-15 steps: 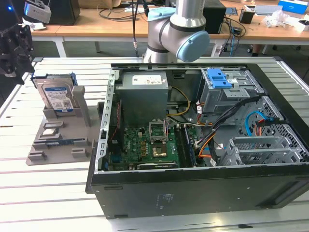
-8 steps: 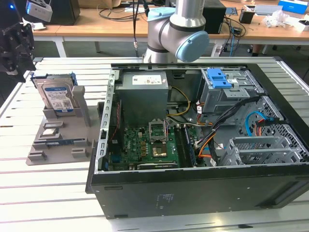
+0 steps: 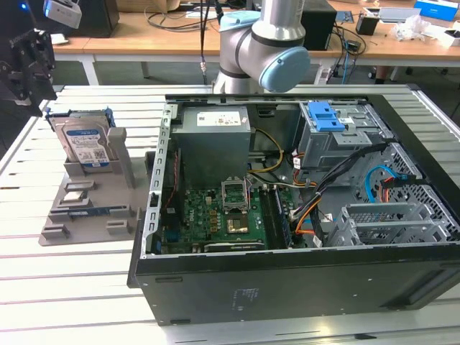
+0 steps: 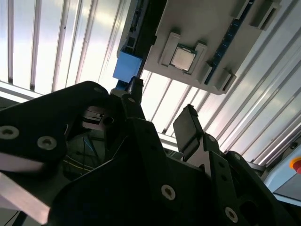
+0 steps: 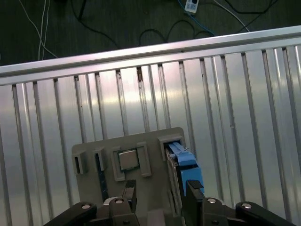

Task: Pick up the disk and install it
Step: 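Pick up the disk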

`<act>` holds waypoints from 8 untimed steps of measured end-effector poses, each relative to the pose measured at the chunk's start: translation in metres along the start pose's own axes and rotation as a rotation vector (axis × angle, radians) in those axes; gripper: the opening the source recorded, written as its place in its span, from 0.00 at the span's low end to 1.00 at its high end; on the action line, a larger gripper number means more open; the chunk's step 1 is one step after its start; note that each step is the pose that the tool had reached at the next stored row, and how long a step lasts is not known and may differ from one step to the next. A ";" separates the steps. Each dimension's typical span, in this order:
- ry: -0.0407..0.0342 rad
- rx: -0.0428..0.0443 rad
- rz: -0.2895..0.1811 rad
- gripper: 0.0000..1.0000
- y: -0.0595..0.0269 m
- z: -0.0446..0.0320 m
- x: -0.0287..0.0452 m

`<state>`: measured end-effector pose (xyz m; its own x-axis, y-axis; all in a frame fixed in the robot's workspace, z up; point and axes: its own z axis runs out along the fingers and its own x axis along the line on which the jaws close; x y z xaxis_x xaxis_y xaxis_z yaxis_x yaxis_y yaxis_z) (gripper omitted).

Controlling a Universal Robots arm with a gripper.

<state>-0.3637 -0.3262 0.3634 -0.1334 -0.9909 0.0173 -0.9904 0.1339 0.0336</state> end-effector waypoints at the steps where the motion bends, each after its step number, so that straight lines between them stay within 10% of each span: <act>1: 0.0001 -0.0001 -0.001 0.54 0.0002 0.0001 -0.0019; 8: 0.0003 0.0002 -0.010 0.54 0.0018 0.0015 -0.0155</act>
<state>-0.3634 -0.3106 0.3617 -0.1234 -0.9922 0.0173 -0.9917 0.1240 0.0336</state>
